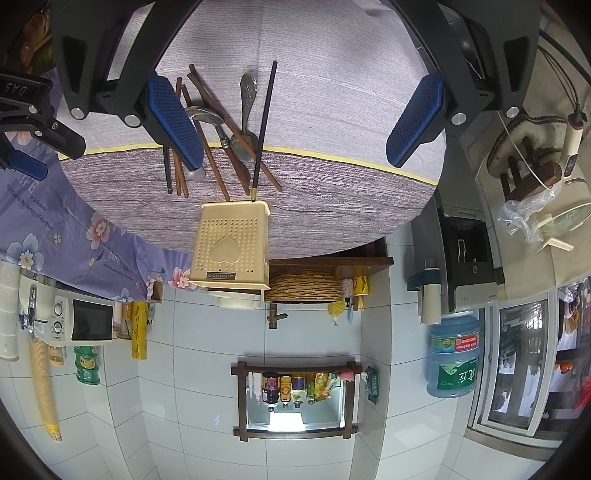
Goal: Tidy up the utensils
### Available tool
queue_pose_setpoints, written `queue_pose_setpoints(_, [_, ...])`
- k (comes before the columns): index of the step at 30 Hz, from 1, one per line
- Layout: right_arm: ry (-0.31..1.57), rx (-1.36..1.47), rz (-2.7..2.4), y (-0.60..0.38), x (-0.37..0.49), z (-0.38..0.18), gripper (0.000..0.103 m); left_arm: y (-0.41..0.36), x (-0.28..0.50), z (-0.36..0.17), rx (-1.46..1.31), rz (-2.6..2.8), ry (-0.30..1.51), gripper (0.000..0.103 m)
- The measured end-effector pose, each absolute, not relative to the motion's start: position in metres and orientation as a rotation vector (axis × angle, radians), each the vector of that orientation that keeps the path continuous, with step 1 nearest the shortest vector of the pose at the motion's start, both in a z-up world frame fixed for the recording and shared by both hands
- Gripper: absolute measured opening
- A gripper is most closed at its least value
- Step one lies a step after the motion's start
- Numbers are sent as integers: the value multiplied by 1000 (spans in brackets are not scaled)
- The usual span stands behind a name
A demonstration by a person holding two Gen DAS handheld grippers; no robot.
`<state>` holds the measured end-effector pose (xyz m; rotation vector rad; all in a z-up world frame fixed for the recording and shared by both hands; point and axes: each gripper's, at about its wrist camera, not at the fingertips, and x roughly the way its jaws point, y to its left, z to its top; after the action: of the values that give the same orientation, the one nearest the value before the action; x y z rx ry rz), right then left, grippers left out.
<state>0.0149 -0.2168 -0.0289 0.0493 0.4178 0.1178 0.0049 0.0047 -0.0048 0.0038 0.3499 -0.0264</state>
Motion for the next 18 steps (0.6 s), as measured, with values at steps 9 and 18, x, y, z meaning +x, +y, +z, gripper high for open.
queue_pose_setpoints(9, [421, 46, 118, -217, 15, -29, 98, 5, 5, -5, 5, -27, 350, 98])
queue_pose_setpoints(18, [422, 47, 118, -216, 15, -30, 98, 5, 5, -5, 4, -27, 351, 98])
